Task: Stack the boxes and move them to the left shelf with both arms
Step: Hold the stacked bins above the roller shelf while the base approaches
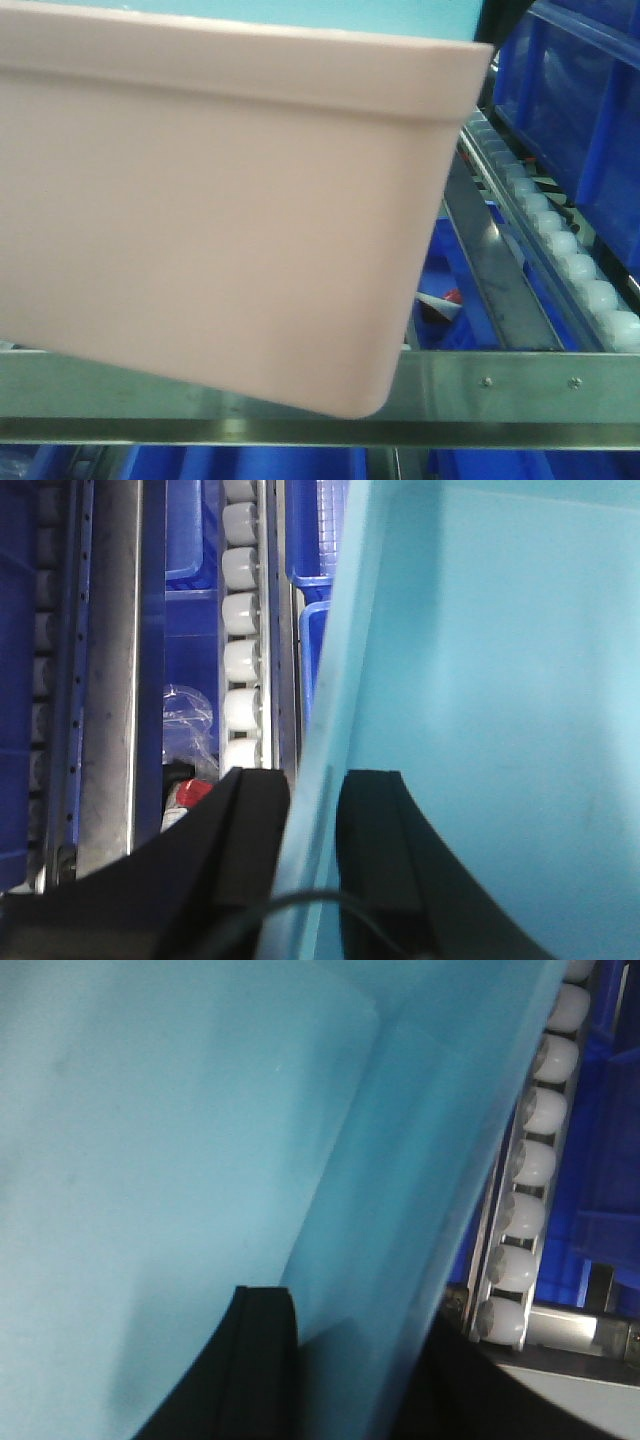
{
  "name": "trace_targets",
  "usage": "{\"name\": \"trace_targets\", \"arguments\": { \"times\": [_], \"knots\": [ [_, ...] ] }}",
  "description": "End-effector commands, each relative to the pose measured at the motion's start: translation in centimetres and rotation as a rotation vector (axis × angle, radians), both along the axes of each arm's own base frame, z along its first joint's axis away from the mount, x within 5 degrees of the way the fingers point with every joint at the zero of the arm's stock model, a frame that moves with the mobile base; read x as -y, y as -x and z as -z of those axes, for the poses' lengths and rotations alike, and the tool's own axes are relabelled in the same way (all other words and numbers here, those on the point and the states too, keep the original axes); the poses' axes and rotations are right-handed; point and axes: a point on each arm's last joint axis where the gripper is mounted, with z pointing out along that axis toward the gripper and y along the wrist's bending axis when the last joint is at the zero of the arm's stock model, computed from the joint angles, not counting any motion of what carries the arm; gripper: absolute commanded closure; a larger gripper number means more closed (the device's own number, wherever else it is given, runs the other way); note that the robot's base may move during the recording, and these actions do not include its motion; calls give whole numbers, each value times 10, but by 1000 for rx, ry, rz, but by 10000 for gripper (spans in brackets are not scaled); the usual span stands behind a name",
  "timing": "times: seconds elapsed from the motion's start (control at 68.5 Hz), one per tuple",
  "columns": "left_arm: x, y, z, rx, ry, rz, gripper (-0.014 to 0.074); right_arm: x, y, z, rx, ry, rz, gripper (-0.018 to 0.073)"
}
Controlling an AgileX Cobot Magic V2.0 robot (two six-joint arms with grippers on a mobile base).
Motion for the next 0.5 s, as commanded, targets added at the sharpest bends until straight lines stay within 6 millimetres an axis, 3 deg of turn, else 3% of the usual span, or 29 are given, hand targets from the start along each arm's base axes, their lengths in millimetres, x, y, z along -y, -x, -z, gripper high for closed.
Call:
{"name": "trace_targets", "arguments": {
  "times": [0.0,0.481],
  "knots": [
    [29,13,-29,106,269,214,608,-20,-1,-37,200,-259,-140,503],
    [29,13,-29,106,269,214,608,-20,-1,-37,200,-259,-140,503]
  ]
}}
